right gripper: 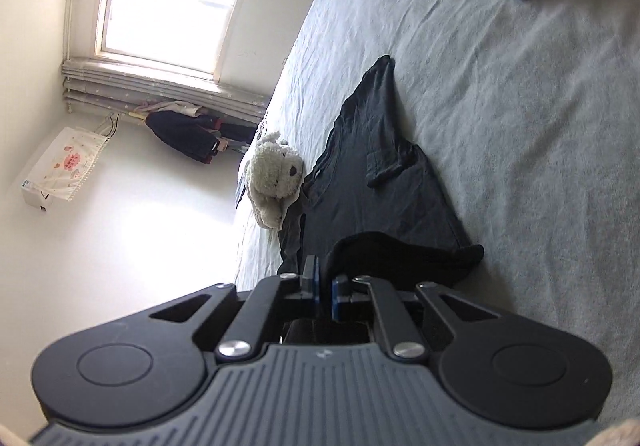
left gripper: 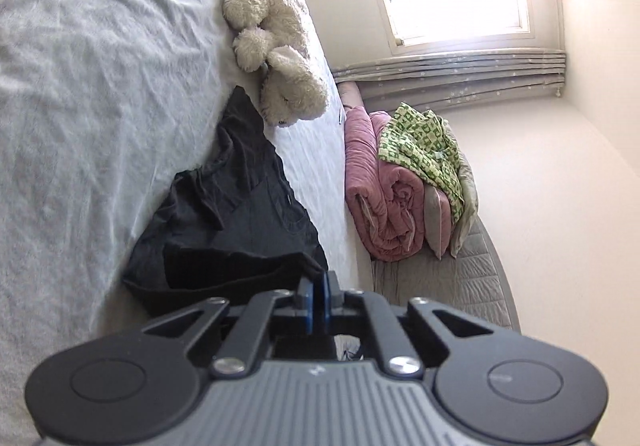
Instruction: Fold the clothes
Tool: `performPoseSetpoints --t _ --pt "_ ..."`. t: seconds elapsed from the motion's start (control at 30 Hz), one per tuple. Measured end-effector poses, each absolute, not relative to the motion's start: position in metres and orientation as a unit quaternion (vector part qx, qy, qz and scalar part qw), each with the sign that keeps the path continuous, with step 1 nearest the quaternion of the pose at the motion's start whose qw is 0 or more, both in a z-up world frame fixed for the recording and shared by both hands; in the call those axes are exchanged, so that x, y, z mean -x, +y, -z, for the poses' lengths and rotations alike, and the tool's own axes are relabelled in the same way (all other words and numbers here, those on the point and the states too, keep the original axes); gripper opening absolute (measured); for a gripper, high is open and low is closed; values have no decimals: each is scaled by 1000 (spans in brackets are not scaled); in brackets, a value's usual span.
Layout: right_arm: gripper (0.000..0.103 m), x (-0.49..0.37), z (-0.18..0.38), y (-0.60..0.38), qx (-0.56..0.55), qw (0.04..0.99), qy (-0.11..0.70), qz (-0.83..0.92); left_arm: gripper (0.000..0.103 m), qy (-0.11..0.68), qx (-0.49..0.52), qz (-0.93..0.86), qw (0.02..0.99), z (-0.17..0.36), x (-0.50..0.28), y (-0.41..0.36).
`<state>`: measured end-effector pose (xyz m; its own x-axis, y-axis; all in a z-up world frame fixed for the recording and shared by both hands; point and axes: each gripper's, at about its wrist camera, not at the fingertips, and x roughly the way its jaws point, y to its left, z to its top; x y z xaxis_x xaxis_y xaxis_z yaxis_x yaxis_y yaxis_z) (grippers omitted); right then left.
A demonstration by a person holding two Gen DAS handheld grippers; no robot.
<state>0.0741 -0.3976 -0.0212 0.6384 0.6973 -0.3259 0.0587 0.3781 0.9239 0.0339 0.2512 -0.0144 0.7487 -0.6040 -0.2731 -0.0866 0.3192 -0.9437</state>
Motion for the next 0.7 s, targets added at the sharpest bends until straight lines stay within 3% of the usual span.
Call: performPoseSetpoints --t 0.43,0.53,0.57,0.63,0.7 --pt "9 -161 70 -398 -560 715 381 -172 5 314 591 105 736 60 -120 251" --pt "16 -173 85 -400 -580 702 381 -162 6 304 609 90 727 75 -129 252" --pt "16 -175 91 -403 -594 694 376 -156 8 301 615 83 724 79 -130 253" --pt "18 -175 98 -411 -620 683 358 -146 32 293 622 69 722 84 -130 255" --pt "28 -172 98 -419 -627 688 339 -135 40 286 614 65 733 81 -128 256"
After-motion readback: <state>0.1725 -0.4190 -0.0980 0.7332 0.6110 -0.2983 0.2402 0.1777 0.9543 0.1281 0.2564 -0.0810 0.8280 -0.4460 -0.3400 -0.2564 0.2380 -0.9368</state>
